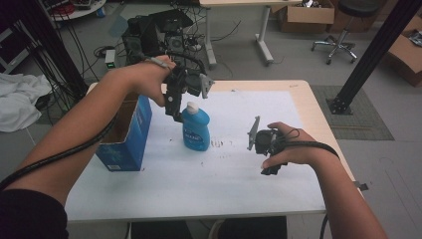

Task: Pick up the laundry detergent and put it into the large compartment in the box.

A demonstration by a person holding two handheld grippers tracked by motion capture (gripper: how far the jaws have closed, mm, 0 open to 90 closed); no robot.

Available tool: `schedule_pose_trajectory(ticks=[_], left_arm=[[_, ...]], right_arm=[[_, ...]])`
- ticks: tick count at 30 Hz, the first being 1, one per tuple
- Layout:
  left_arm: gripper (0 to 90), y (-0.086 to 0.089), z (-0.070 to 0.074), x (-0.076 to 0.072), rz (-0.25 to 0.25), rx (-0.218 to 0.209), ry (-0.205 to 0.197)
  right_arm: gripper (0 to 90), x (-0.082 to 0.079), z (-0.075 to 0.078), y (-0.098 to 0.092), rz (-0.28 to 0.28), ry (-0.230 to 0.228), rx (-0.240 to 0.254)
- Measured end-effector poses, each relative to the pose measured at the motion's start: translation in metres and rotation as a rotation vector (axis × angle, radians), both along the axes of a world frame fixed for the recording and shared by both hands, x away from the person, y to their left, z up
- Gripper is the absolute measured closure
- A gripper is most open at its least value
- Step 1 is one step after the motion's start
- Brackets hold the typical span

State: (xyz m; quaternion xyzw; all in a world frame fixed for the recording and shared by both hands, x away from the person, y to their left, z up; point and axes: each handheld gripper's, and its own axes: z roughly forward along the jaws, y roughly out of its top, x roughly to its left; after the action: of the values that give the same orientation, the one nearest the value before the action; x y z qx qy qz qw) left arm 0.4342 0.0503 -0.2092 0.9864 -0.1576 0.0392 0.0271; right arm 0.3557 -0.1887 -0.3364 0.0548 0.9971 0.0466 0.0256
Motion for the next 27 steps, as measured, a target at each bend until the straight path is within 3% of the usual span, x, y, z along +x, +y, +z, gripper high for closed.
schedule_pose_trajectory(ticks=[13,22,27], left_arm=[[0.1,-0.01,-0.018,0.018,0.008,0.012,0.03],[0.1,-0.014,-0.046,0.027,0.006,0.03,0.071],[0.1,-0.016,-0.054,0.028,-0.008,0.033,0.066]], right_arm=[[16.9,-0.001,-0.003,-0.001,-0.008,-0.003,0.012],[16.9,-0.004,-0.003,-0.004,-0.015,-0.011,0.029],[16.8,-0.005,-0.003,-0.004,-0.016,-0.013,0.023]])
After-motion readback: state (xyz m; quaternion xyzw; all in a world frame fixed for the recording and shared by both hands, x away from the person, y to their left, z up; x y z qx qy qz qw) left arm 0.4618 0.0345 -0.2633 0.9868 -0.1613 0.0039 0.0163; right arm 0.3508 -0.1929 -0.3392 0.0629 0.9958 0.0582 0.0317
